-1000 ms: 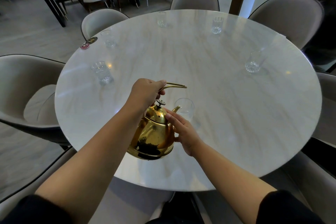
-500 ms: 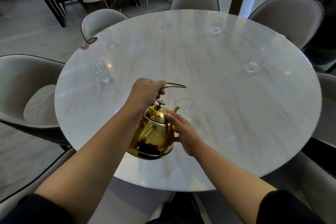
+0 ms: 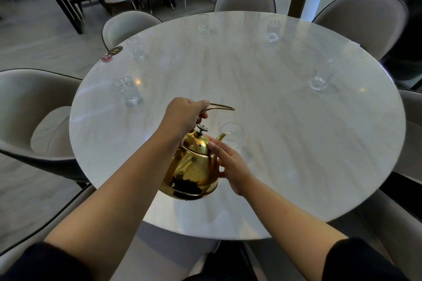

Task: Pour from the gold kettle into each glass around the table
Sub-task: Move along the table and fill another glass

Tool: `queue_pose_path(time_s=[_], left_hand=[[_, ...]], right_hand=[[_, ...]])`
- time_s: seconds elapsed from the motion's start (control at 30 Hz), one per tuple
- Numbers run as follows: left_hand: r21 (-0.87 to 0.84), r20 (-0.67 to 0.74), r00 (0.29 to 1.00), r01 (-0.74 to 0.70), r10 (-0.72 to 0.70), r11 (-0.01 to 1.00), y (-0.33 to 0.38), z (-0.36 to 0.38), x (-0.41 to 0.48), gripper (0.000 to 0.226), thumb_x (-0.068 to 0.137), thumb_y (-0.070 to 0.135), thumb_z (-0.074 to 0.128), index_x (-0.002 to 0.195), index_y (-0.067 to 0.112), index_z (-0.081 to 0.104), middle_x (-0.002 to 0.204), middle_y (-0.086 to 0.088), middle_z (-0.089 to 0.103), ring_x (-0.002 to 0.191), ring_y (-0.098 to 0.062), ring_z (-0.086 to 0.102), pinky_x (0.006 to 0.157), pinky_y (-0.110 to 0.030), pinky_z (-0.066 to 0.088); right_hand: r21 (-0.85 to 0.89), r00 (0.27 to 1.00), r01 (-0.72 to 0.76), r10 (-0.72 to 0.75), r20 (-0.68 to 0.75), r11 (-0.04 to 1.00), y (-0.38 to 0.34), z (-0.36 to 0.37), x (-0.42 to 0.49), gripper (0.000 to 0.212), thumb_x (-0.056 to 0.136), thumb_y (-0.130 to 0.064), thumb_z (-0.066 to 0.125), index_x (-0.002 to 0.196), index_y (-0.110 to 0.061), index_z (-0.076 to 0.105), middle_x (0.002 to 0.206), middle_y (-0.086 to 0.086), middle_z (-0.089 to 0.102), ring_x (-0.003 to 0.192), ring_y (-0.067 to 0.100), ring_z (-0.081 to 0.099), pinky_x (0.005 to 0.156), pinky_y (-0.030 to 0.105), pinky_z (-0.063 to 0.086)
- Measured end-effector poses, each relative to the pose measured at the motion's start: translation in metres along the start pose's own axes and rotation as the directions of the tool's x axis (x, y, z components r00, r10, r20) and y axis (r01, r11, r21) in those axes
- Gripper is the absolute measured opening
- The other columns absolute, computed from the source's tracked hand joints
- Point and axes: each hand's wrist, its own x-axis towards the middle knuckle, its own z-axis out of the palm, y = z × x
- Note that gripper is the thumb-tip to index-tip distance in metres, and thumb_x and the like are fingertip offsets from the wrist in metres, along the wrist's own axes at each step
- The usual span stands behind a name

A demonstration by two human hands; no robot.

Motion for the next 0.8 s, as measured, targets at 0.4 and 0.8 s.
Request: queue_pose_path(time_s=[0.4,0.8], left_hand=[[-0.021,-0.005,1.000,0.001,-0.001,1.000,-0.003,0.000,-0.001,0.040,0.094,0.032,0.054,0.060,0.010,0.059,0.054,0.000,0.046,0.050,-0.012,0.037,0.051,-0.023,0.033],[-0.225,-0.150,0.989,-0.020,-0.014,0.974,-0.036,0.002,-0.021,0.044,0.092,0.030,0.057,0.052,0.011,0.055,0.044,0.007,0.047,0.049,-0.012,0.038,0.052,-0.022,0.034]], right_hand=[[-0.004,1.000,0.002,-0.002,0.004,1.000,0.001,-0.001,0.000,0.054,0.075,-0.056,0.056,0.127,-0.041,0.058,0.121,-0.011,0.061,0.118,0.019,0.051,0.093,0.043,0.049],[-0.133,0.997,0.056,-0.047,0.066,0.990,0.006,-0.009,-0.001,0.055,0.077,-0.049,0.060,0.130,-0.036,0.056,0.131,-0.004,0.057,0.114,0.013,0.054,0.081,0.018,0.051]])
